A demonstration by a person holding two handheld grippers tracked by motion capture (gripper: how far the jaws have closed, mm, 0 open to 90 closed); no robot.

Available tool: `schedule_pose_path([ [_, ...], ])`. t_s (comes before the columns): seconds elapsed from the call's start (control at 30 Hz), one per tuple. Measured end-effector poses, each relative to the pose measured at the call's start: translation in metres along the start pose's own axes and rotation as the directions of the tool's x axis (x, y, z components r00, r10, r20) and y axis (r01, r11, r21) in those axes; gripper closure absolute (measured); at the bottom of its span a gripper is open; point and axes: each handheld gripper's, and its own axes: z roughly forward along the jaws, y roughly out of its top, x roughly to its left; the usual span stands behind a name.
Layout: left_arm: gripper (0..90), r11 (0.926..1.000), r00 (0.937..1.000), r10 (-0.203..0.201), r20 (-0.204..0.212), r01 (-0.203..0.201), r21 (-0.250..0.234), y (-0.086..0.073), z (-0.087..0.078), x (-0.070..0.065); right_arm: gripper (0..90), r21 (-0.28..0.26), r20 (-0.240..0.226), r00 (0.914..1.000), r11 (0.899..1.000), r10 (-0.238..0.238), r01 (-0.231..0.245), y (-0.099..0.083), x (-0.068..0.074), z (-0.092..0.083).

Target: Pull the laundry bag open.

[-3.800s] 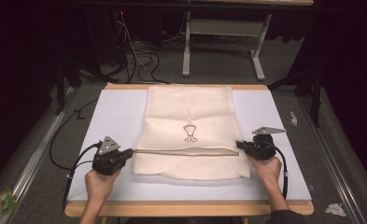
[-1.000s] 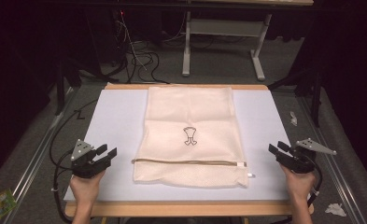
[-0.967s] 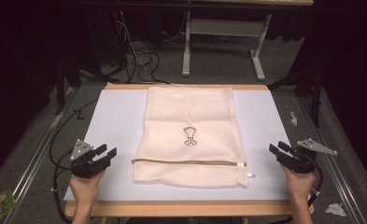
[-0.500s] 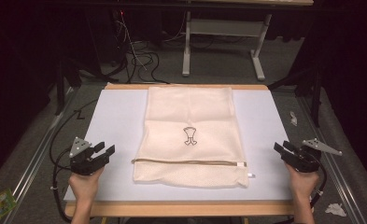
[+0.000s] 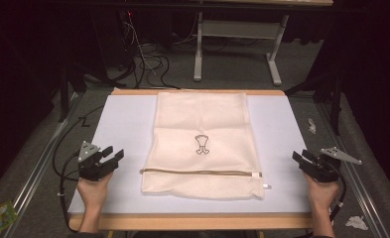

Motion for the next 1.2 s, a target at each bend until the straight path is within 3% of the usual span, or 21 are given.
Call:
schedule_pose_path([
  [0.77, 50.7, 0.9996, 0.9993, -0.009, -0.036, 0.01, 0.027, -0.002, 0.022, 0.006, 56.2, 0.047, -0.004, 0.9975, 0.996, -0.071, 0.071, 0.006, 0.015, 0.022],
  [1.2, 50.4, 0.9981, 0.9992, -0.011, -0.038, 0.013, 0.061, -0.004, 0.033, 0.007, 55.9, 0.056, -0.009, 0.9992, 0.998, -0.04, 0.041, 0.006, 0.013, 0.034],
])
